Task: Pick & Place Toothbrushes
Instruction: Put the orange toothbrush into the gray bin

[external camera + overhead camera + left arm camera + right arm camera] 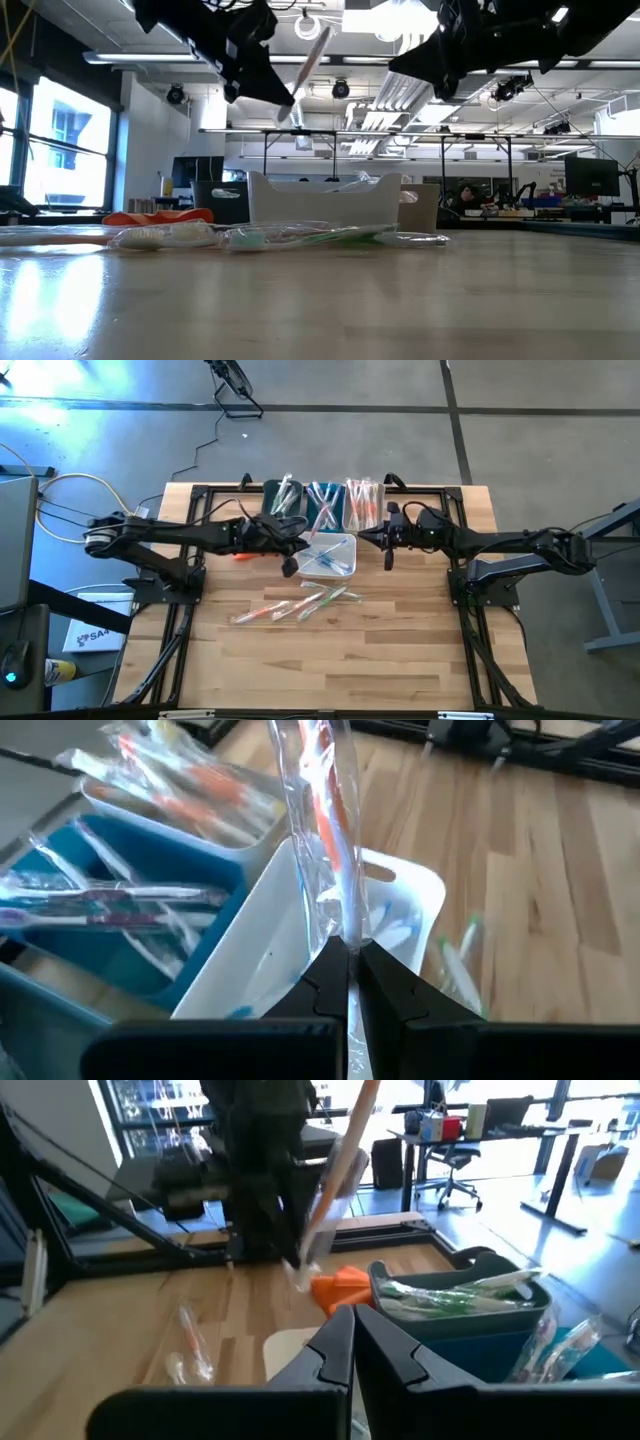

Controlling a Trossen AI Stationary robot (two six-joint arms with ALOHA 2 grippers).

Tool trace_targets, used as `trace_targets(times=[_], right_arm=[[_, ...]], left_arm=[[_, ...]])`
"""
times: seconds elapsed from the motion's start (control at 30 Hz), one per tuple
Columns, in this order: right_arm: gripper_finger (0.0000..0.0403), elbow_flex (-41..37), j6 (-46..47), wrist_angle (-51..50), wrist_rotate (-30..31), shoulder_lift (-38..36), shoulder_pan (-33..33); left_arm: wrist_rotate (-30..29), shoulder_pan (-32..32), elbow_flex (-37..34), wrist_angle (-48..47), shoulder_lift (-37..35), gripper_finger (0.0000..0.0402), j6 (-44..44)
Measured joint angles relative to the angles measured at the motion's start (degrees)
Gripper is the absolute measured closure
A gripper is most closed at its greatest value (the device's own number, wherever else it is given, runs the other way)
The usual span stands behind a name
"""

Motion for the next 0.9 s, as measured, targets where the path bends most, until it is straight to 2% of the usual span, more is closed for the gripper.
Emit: trace_targets(times=[0.23, 0.37, 0.53, 0.67, 0.9], right_arm=[[0.0393, 0.0, 4.0, 3.4, 0.0, 3.0, 0.0], [0.037, 0.0, 4.2, 9.0, 0.2, 7.0, 0.0], [0.0308, 0.0, 4.3, 19.0, 0.4, 12.5, 0.0], [0.0252, 0.0, 7.7, 26.1, 0.5, 16.0, 0.0], [0.017, 0.7, 8.5, 30.9, -3.9, 20.1, 0.0]], left_arm=[[1.1, 0.0, 0.0, 5.8, 2.6, 0.04, 1.9], [1.7, 0.0, 0.0, 7.8, 2.6, 0.04, 2.3], [1.7, 0.0, 0.0, 7.8, 2.6, 0.04, 2.8], [1.7, 0.0, 0.0, 7.8, 2.6, 0.04, 2.8], [1.8, 0.0, 0.0, 7.7, 2.6, 0.0399, 2.8]])
